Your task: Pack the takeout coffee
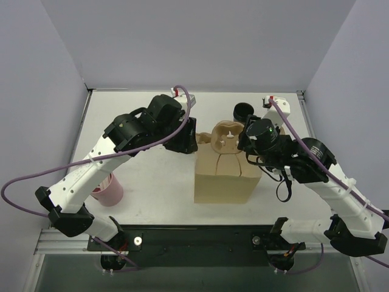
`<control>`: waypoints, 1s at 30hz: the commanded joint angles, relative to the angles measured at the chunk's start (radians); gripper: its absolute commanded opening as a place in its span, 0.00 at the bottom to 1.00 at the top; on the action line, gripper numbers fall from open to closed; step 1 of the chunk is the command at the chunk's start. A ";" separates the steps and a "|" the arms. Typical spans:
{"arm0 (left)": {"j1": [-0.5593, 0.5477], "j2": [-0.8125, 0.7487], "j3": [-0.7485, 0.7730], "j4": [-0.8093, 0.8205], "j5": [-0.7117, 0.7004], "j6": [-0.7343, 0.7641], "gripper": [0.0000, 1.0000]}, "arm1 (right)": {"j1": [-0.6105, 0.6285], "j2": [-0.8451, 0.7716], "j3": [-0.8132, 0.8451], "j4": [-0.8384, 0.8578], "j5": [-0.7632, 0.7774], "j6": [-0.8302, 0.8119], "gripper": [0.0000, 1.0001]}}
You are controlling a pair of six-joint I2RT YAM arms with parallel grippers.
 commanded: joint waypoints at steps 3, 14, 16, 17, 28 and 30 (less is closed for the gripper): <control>0.003 -0.038 -0.008 0.051 0.055 0.015 0.55 | 0.004 -0.046 -0.005 0.021 0.081 -0.032 0.25; 0.002 -0.051 -0.053 0.086 0.093 0.017 0.55 | 0.029 -0.106 -0.071 0.008 0.167 -0.017 0.25; 0.002 -0.050 -0.056 0.086 0.091 0.021 0.55 | 0.029 -0.118 -0.058 0.008 0.179 -0.008 0.25; 0.003 -0.048 -0.057 0.086 0.091 0.023 0.55 | 0.029 -0.119 -0.051 0.011 0.185 -0.006 0.25; 0.002 -0.048 -0.072 0.098 0.101 0.024 0.55 | 0.027 -0.151 -0.065 0.016 0.228 0.004 0.25; 0.003 -0.048 -0.077 0.101 0.099 0.027 0.54 | 0.027 -0.154 -0.070 0.016 0.237 0.004 0.25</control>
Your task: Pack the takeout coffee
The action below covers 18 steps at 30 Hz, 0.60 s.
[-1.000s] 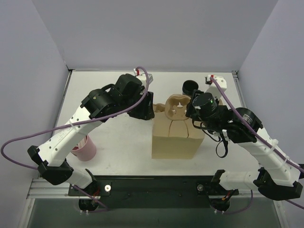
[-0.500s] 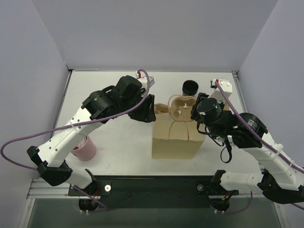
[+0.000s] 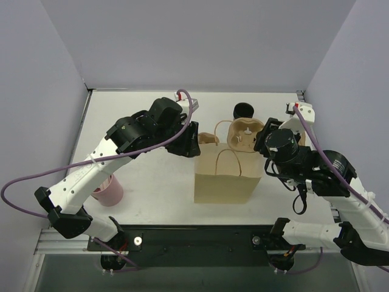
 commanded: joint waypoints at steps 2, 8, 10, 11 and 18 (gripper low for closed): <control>0.003 -0.028 -0.006 0.048 0.015 0.023 0.54 | 0.007 -0.012 -0.002 0.007 0.088 0.019 0.25; 0.003 -0.024 -0.009 0.046 0.010 0.030 0.50 | 0.004 0.012 0.000 0.006 0.099 -0.030 0.25; 0.005 -0.021 -0.010 0.046 0.019 0.030 0.46 | 0.005 0.015 -0.022 0.001 0.091 -0.025 0.25; 0.005 -0.021 -0.010 0.048 0.024 0.030 0.43 | 0.005 0.018 -0.026 -0.004 0.087 -0.022 0.25; 0.006 -0.019 -0.024 0.067 0.048 0.030 0.35 | 0.043 0.070 0.000 -0.028 0.032 -0.025 0.25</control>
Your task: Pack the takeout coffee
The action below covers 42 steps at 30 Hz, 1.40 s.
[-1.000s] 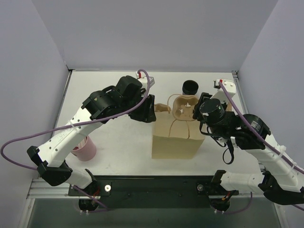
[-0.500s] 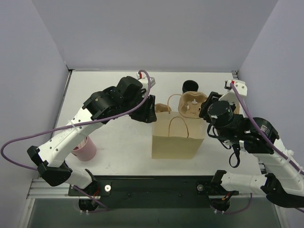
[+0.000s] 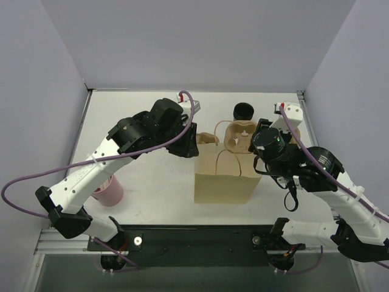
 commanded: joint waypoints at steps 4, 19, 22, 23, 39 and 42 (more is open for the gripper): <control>0.012 -0.017 -0.008 0.040 0.023 0.011 0.35 | 0.093 0.055 0.054 -0.061 0.000 0.028 0.25; 0.026 -0.027 -0.039 0.030 0.024 -0.005 0.35 | 0.222 0.118 0.053 -0.143 -0.023 0.229 0.25; 0.026 -0.034 -0.050 0.032 0.024 -0.006 0.35 | 0.225 0.120 0.027 -0.134 -0.030 0.281 0.25; 0.028 -0.035 -0.053 0.033 0.024 -0.006 0.35 | 0.229 0.118 0.021 -0.126 -0.033 0.284 0.25; 0.028 -0.049 -0.062 0.012 -0.013 0.003 0.36 | 0.238 0.167 0.036 -0.103 -0.036 0.232 0.25; 0.029 -0.044 -0.060 0.004 -0.023 0.012 0.36 | 0.238 0.180 0.051 -0.104 -0.038 0.221 0.25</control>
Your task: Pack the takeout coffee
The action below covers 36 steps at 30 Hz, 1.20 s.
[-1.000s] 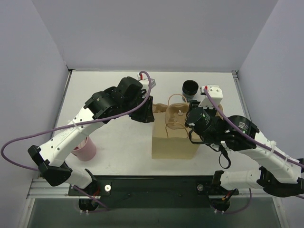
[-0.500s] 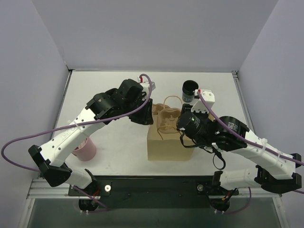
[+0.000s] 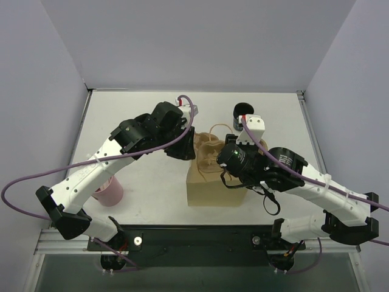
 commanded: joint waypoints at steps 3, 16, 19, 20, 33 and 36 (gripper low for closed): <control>0.016 -0.027 0.011 -0.001 -0.031 0.022 0.36 | 0.007 0.021 0.046 -0.003 0.034 -0.030 0.25; 0.028 -0.030 -0.009 0.005 -0.022 0.024 0.11 | 0.007 0.061 0.069 -0.005 0.085 -0.101 0.25; 0.030 -0.030 -0.010 0.010 -0.012 0.021 0.03 | 0.001 0.069 0.077 -0.005 0.090 -0.113 0.25; 0.034 -0.030 -0.010 0.011 -0.008 0.021 0.02 | 0.001 0.072 0.086 -0.005 0.090 -0.124 0.25; 0.038 -0.036 -0.016 0.020 0.008 -0.025 0.00 | 0.047 0.104 0.147 -0.087 0.024 0.079 0.25; 0.039 -0.042 -0.022 0.026 0.011 -0.039 0.00 | 0.059 0.110 0.123 -0.109 0.031 0.102 0.26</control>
